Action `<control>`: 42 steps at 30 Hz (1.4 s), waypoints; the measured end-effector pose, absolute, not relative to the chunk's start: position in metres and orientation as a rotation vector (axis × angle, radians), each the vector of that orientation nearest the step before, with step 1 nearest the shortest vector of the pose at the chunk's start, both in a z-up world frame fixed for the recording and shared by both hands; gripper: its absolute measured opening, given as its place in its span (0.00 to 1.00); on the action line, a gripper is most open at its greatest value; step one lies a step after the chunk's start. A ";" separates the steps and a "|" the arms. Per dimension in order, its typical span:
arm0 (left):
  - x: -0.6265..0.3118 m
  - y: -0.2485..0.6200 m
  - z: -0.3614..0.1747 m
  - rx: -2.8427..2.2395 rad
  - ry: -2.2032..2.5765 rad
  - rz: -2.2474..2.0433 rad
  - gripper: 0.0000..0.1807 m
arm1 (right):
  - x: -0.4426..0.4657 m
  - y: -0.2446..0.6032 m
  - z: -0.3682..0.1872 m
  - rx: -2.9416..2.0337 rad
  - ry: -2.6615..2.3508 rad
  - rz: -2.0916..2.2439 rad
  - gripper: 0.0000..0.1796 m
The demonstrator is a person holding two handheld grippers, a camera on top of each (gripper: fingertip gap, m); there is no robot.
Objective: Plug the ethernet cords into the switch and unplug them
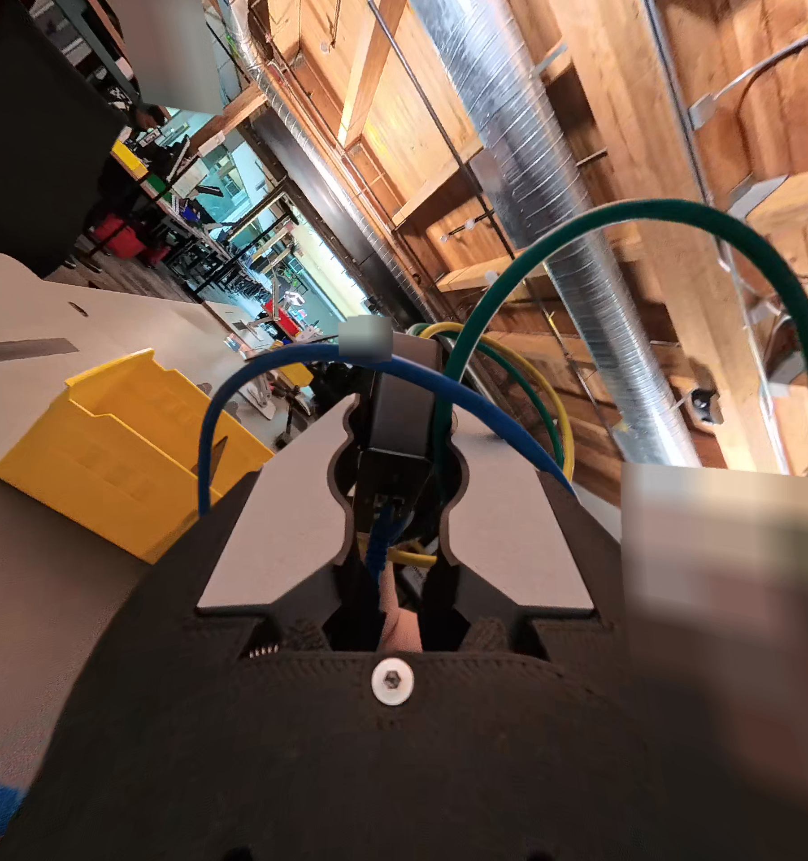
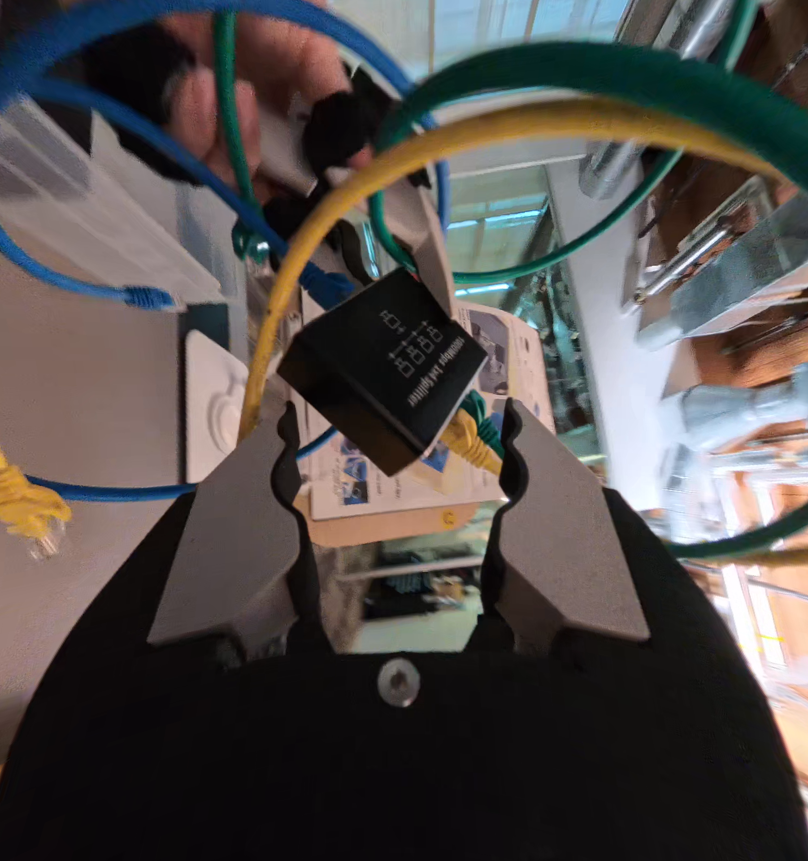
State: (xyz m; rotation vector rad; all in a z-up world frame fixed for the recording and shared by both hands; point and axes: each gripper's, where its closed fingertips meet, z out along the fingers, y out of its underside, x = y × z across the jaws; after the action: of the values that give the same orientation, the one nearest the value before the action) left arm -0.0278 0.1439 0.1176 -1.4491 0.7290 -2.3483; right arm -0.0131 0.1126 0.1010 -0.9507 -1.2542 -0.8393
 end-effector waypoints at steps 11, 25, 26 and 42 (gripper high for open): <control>-0.015 0.163 0.105 -1.494 0.442 -2.470 0.16 | -0.018 0.151 0.081 -0.833 -1.172 -1.175 0.34; -0.037 0.134 0.149 -1.310 0.669 -2.504 0.15 | 0.002 0.084 0.150 -0.760 -1.079 -1.116 0.17; -0.042 0.135 0.151 -1.296 0.693 -2.477 0.16 | 0.005 0.078 0.153 -0.763 -1.079 -1.088 0.17; -0.082 0.053 0.174 -0.680 1.329 -1.600 0.40 | -0.046 -0.018 0.180 -0.624 -1.100 0.253 0.17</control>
State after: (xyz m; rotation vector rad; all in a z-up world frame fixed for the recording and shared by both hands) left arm -0.0822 0.0528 0.1736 -0.6805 1.3287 -1.6000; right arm -0.0457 -0.0179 0.1800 -0.6240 -1.0997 0.2533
